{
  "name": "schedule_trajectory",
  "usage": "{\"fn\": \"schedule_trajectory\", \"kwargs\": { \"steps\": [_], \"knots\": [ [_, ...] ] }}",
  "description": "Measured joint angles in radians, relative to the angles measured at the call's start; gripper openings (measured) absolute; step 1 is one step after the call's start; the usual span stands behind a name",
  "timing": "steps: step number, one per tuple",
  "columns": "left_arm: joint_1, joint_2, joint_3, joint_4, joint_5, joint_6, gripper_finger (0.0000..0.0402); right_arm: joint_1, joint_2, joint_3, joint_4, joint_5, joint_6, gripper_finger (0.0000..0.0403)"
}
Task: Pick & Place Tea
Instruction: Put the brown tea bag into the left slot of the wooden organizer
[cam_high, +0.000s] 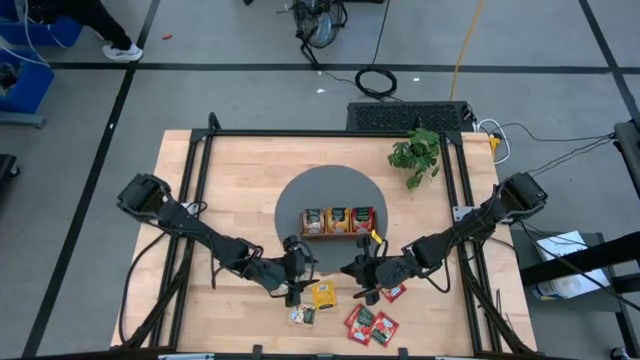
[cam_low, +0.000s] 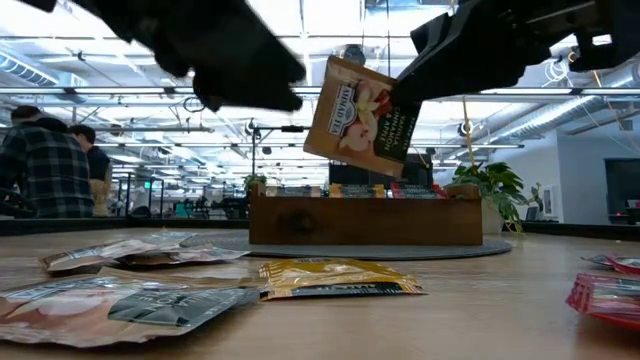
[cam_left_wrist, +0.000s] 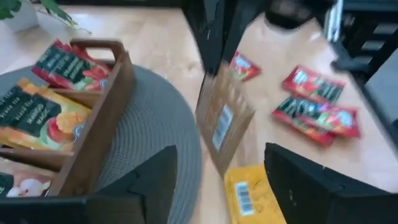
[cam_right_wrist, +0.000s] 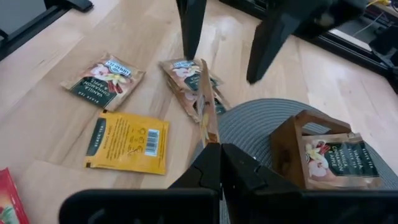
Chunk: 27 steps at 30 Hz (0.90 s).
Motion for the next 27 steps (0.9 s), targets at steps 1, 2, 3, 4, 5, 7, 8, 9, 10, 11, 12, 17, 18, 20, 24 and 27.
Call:
{"fn": "schedule_trajectory", "kwargs": {
  "steps": [1, 2, 3, 4, 5, 7, 8, 9, 10, 11, 12, 17, 18, 20, 24, 27],
  "knots": [
    [0.005, 0.013, -0.001, 0.011, 0.002, 0.014, 0.0246, 0.0, 0.0, 0.0, 0.0, -0.001, 0.0, 0.0],
    [0.011, 0.028, -0.001, 0.039, 0.005, 0.03, 0.0247, 0.0, 0.007, -0.001, 0.008, -0.001, -0.001, 0.0],
    [0.015, 0.039, -0.001, 0.062, 0.007, 0.05, 0.0248, 0.0, 0.014, -0.002, 0.015, 0.0, -0.007, 0.0],
    [0.019, 0.047, -0.001, 0.077, 0.007, 0.077, 0.0248, 0.0, 0.021, -0.004, 0.01, 0.0, -0.019, 0.0],
    [0.02, 0.055, -0.001, 0.096, 0.006, 0.104, 0.0247, -0.001, 0.029, -0.006, 0.004, 0.0, -0.024, 0.0],
    [0.024, 0.065, -0.001, 0.121, 0.006, 0.148, 0.0245, -0.005, 0.045, -0.006, 0.011, 0.0, -0.026, 0.0],
    [0.025, 0.066, -0.001, 0.125, 0.006, 0.164, 0.0244, -0.008, 0.05, -0.006, 0.016, -0.002, -0.026, 0.0],
    [0.028, 0.066, -0.001, 0.13, 0.007, 0.167, 0.0244, -0.011, 0.055, -0.006, 0.026, 0.001, -0.027, 0.0],
    [0.033, 0.065, -0.001, 0.129, 0.006, 0.159, 0.0244, -0.016, 0.059, -0.006, 0.034, 0.0, -0.029, 0.0],
    [0.037, 0.065, -0.001, 0.125, 0.006, 0.142, 0.0245, -0.019, 0.062, -0.006, 0.039, 0.0, -0.032, 0.0],
    [0.04, 0.065, -0.001, 0.121, 0.005, 0.129, 0.0246, -0.022, 0.065, -0.006, 0.046, 0.0, -0.037, 0.0],
    [0.041, 0.065, -0.001, 0.103, 0.021, 0.065, 0.0246, -0.028, 0.076, -0.006, 0.104, 0.0, -0.046, 0.0],
    [0.042, 0.065, -0.001, 0.088, 0.021, 0.05, 0.0246, -0.028, 0.076, -0.006, 0.109, 0.0, -0.046, 0.0],
    [0.038, 0.065, -0.001, 0.06, 0.02, 0.023, 0.0246, -0.028, 0.075, -0.006, 0.116, 0.001, -0.047, 0.0],
    [0.02, 0.065, -0.001, 0.055, 0.018, 0.039, 0.0244, -0.028, 0.077, -0.006, 0.142, 0.001, -0.048, 0.0],
    [0.011, 0.065, -0.001, 0.089, 0.001, 0.076, 0.0225, -0.028, 0.081, -0.005, 0.145, 0.001, -0.048, 0.0]
  ]
}}
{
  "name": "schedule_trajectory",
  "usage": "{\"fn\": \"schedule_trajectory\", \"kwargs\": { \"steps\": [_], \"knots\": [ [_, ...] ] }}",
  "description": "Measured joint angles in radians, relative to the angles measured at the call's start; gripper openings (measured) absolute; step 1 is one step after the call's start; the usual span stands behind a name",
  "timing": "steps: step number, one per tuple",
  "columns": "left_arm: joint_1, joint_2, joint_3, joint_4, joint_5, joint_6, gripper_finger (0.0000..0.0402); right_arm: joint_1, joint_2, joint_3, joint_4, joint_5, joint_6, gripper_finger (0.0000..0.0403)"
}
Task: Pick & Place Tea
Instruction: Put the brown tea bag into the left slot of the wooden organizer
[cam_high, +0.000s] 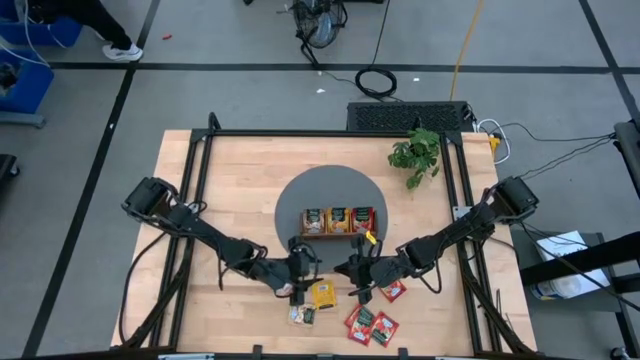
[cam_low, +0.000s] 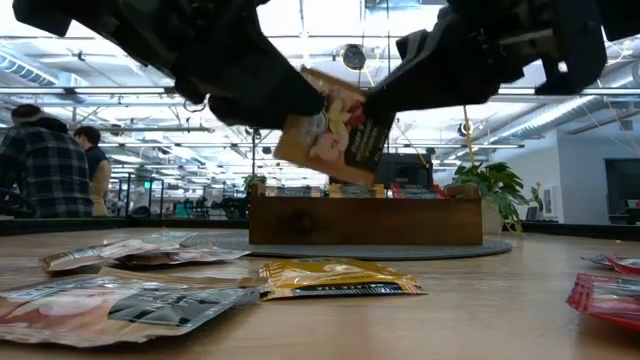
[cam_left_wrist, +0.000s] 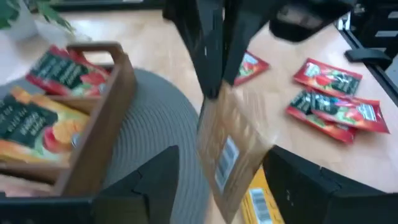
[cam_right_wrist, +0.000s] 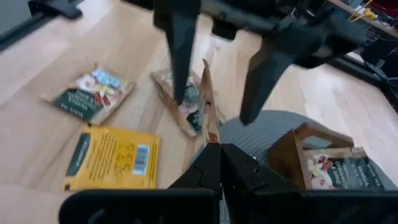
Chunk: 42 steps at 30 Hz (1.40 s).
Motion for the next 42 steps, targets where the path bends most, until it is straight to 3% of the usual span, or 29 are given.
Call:
{"fn": "schedule_trajectory", "kwargs": {
  "steps": [10, 12, 19, 27, 32, 36, 42],
  "knots": [
    [0.016, 0.0, 0.0, 0.018, 0.004, -0.003, 0.0039, 0.0, 0.001, -0.038, 0.081, 0.003, -0.008, 0.0],
    [0.017, 0.0, 0.0, 0.017, 0.004, -0.002, 0.0018, 0.0, 0.001, -0.05, 0.118, 0.002, -0.024, 0.0],
    [0.005, 0.0, 0.0, 0.014, 0.004, 0.009, 0.0052, 0.0, 0.001, -0.055, 0.154, 0.0, -0.03, 0.0],
    [-0.014, 0.0, 0.0, 0.015, 0.001, 0.051, 0.0016, 0.002, 0.001, -0.055, 0.177, -0.008, -0.042, 0.0009],
    [-0.017, 0.0, 0.0, 0.015, 0.002, 0.063, 0.0041, 0.021, 0.001, -0.055, 0.184, -0.021, -0.067, 0.0035],
    [-0.022, 0.0, 0.0, 0.015, 0.002, 0.091, 0.0025, 0.045, -0.008, -0.057, 0.226, -0.021, -0.102, 0.0072],
    [-0.044, 0.0, 0.0, 0.037, 0.002, 0.16, 0.0022, 0.106, -0.064, -0.198, 0.534, -0.005, -0.146, 0.0108]
  ]
}}
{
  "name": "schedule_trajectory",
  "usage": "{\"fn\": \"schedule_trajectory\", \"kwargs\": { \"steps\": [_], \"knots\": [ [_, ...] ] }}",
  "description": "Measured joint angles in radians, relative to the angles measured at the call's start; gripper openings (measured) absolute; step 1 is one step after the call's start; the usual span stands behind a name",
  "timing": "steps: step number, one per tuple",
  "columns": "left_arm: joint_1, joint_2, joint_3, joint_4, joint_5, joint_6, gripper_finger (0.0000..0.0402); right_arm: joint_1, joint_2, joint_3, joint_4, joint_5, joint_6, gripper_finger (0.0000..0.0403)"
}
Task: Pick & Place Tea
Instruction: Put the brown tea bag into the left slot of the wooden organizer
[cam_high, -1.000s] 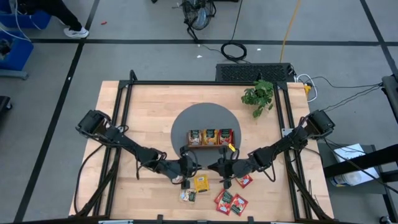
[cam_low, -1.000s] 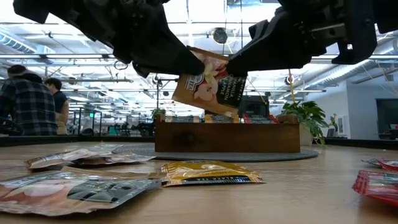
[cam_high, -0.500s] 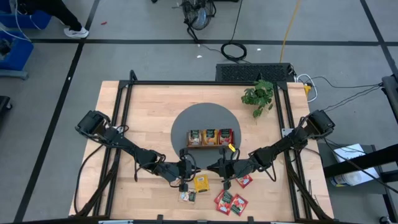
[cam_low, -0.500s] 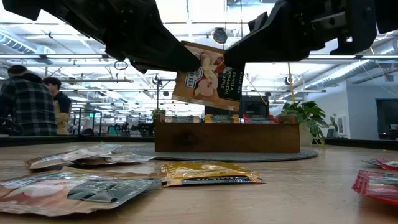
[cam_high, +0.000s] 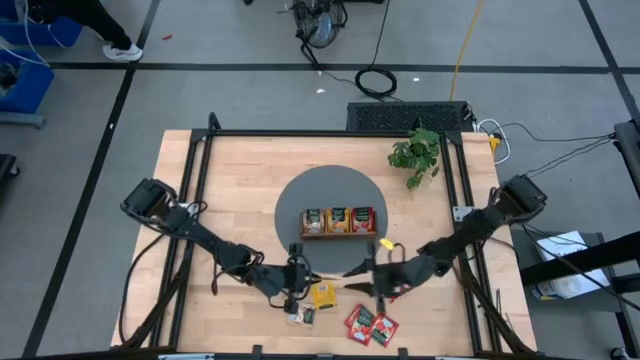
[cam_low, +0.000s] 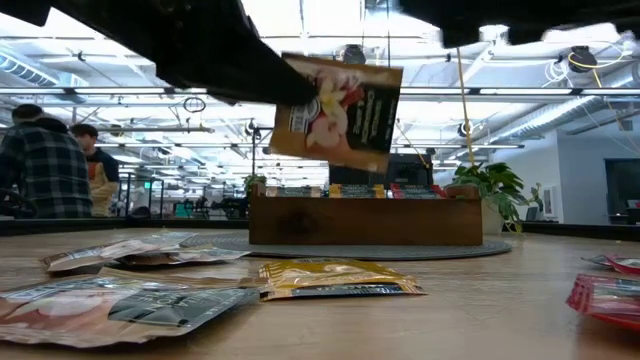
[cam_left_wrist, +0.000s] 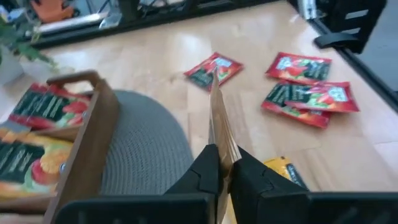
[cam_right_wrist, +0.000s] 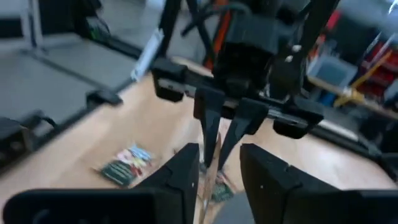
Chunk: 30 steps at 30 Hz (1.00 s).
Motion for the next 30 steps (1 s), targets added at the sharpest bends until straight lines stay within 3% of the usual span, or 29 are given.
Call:
{"fn": "schedule_trajectory", "kwargs": {
  "steps": [4, 9, 14, 18, 25, 30],
  "knots": [
    [-0.014, 0.0, 0.0, 0.017, -0.009, 0.03, 0.004, 0.041, -0.05, -0.191, 0.346, 0.0, -0.031, 0.0102],
    [-0.014, 0.0, 0.0, 0.035, -0.02, 0.06, 0.0015, 0.045, -0.067, -0.355, 0.581, -0.003, 0.056, 0.0085],
    [0.006, 0.0, 0.0, 0.037, -0.029, 0.06, 0.0025, 0.019, -0.067, -0.367, 0.527, -0.014, 0.147, 0.0076],
    [0.007, 0.0, 0.0, 0.059, -0.029, 0.073, 0.0047, -0.032, -0.061, -0.343, 0.47, -0.111, 0.262, 0.0083],
    [0.004, 0.0, 0.0, 0.182, -0.042, 0.18, 0.0015, -0.106, 0.032, -0.299, 0.464, -0.186, 0.399, 0.0132],
    [0.004, 0.0, 0.0, 0.205, -0.099, 0.201, 0.0025, -0.122, 0.071, -0.26, 0.464, -0.188, 0.414, 0.0164]
  ]
}}
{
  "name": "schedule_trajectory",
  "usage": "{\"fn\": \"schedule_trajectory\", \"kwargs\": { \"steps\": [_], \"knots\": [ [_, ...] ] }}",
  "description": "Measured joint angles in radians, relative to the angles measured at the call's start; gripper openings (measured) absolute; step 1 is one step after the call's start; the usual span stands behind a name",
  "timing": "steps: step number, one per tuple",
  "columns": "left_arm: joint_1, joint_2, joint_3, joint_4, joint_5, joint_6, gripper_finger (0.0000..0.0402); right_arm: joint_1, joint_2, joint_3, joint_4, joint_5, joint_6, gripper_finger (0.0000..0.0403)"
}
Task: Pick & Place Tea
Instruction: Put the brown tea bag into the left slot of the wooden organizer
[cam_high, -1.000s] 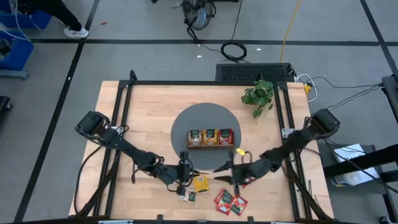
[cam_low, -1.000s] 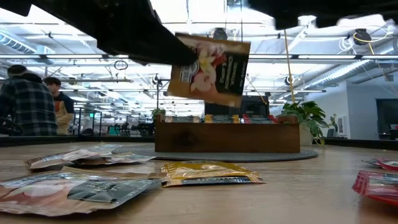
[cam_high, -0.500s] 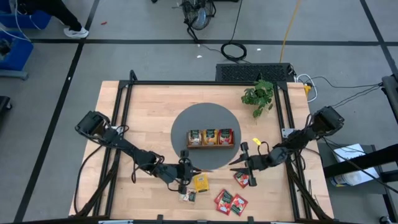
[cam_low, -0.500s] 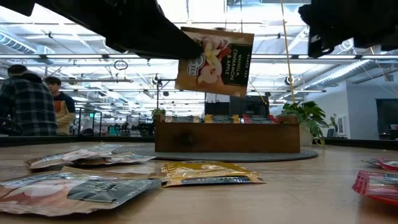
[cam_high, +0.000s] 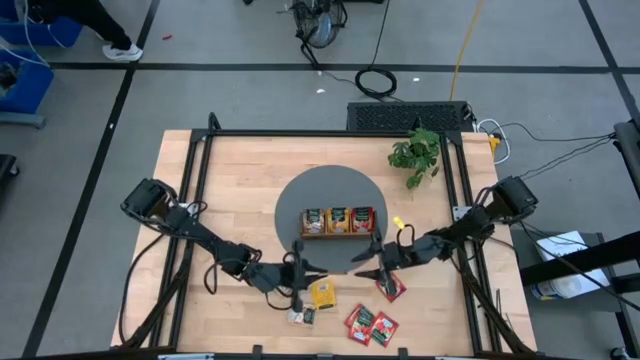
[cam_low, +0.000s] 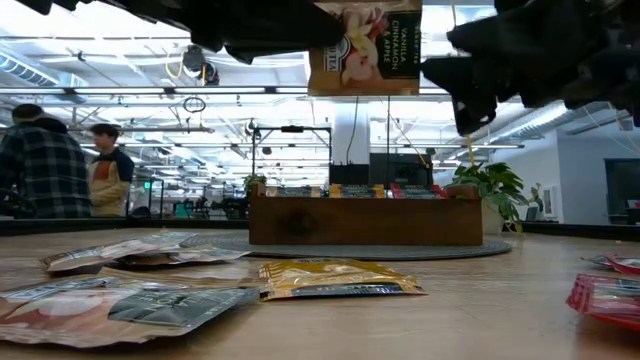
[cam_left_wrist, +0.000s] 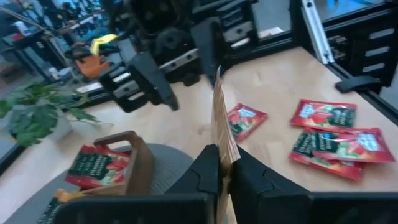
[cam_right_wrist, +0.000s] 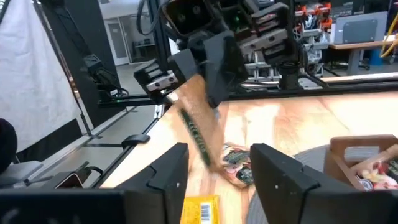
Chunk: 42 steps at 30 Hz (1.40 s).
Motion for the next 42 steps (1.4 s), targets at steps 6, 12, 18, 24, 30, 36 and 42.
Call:
{"fn": "schedule_trajectory", "kwargs": {
  "steps": [6, 12, 18, 24, 30, 36, 42],
  "knots": [
    [0.008, 0.0, 0.0, 0.007, -0.024, 0.001, 0.004, -0.002, 0.001, 0.038, -0.029, 0.002, -0.028, 0.0178],
    [0.025, 0.0, 0.0, 0.009, -0.025, -0.019, 0.0015, -0.007, 0.002, 0.077, -0.101, 0.01, -0.038, 0.017],
    [0.035, 0.0, 0.0, 0.009, -0.025, -0.045, 0.0043, -0.033, 0.002, 0.087, -0.141, 0.058, -0.053, 0.0147],
    [0.036, 0.0, 0.0, 0.007, -0.025, -0.046, 0.0041, -0.068, 0.002, 0.086, -0.151, 0.035, -0.035, 0.008],
    [0.04, 0.0, 0.0, -0.002, -0.005, -0.049, 0.0014, -0.089, 0.002, 0.086, -0.152, -0.048, -0.049, 0.0006],
    [0.041, 0.0, 0.002, -0.038, 0.002, -0.05, 0.0073, -0.087, 0.002, 0.086, -0.166, -0.048, -0.061, 0.0001],
    [0.008, -0.007, 0.002, -0.165, 0.002, -0.141, 0.0165, -0.086, 0.002, 0.086, -0.233, -0.049, -0.056, 0.0001]
  ]
}}
